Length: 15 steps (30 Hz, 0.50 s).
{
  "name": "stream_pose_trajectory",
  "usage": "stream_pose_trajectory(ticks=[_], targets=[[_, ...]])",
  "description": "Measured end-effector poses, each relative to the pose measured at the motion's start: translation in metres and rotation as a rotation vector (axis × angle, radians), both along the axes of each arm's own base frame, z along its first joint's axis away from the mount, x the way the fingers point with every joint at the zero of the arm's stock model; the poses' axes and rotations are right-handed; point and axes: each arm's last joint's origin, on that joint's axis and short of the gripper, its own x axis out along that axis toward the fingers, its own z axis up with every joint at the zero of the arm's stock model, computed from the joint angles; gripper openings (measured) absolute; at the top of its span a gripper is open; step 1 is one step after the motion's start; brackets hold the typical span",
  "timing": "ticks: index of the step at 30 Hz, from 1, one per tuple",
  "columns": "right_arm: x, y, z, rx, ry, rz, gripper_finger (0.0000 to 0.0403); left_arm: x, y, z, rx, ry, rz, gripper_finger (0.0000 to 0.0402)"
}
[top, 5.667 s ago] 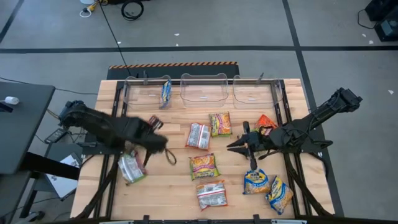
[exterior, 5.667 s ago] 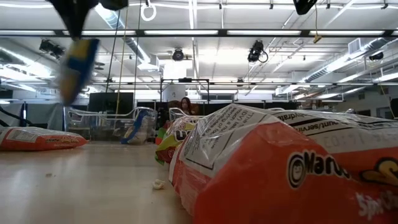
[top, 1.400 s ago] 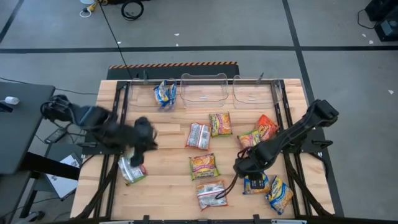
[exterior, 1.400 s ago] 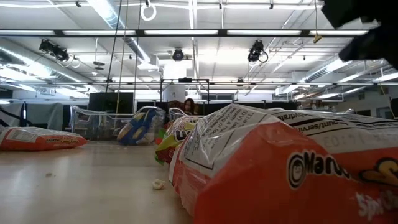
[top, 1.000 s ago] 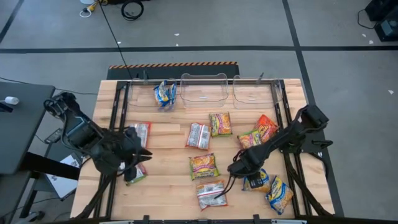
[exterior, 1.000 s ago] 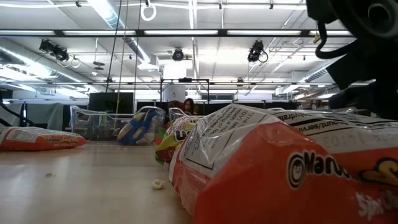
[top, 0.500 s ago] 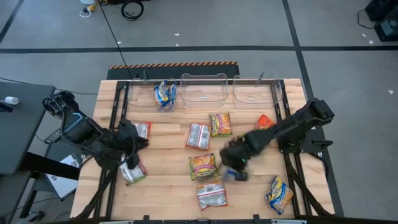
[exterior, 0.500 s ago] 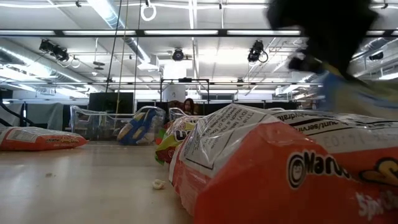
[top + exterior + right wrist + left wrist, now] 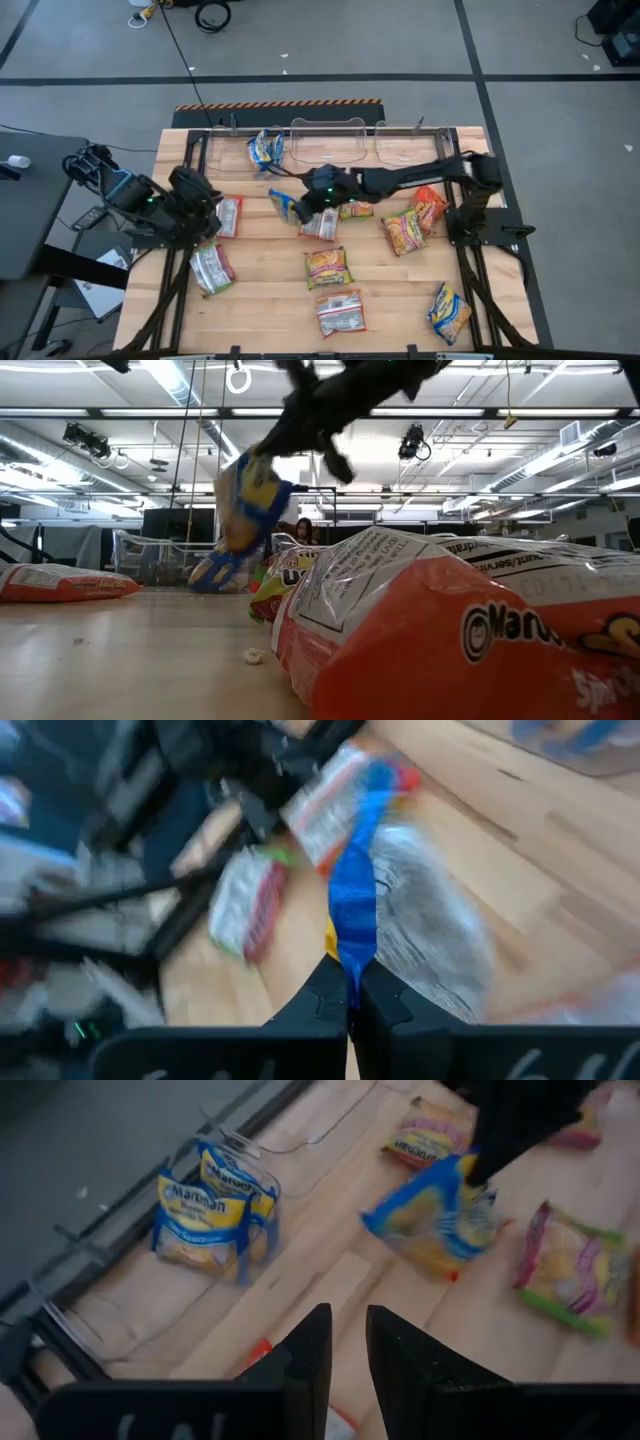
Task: Sort Maruchan noodles
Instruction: Put the blue noodle pack into the left transparent bin
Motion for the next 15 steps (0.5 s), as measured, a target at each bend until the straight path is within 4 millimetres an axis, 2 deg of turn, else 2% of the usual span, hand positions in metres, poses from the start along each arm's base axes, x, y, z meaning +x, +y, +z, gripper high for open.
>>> stream_pose_trajectory(ticks=[7,10,15], targets=[[0.022,-0.002,-0.044,0.106,0.012,-0.172,0.0002,0.003,-0.001,0.001,0.098,0.056,-0.134,0.0071],[0.025,0.003,-0.051,0.134,0.015,-0.215,0.0002,0.006,-0.003,0.002,0.09,0.045,-0.16,0.0071],[0.026,0.006,-0.051,0.195,-0.001,-0.254,0.0002,0.01,-0.006,0.004,0.049,0.0,-0.165,0.0071]])
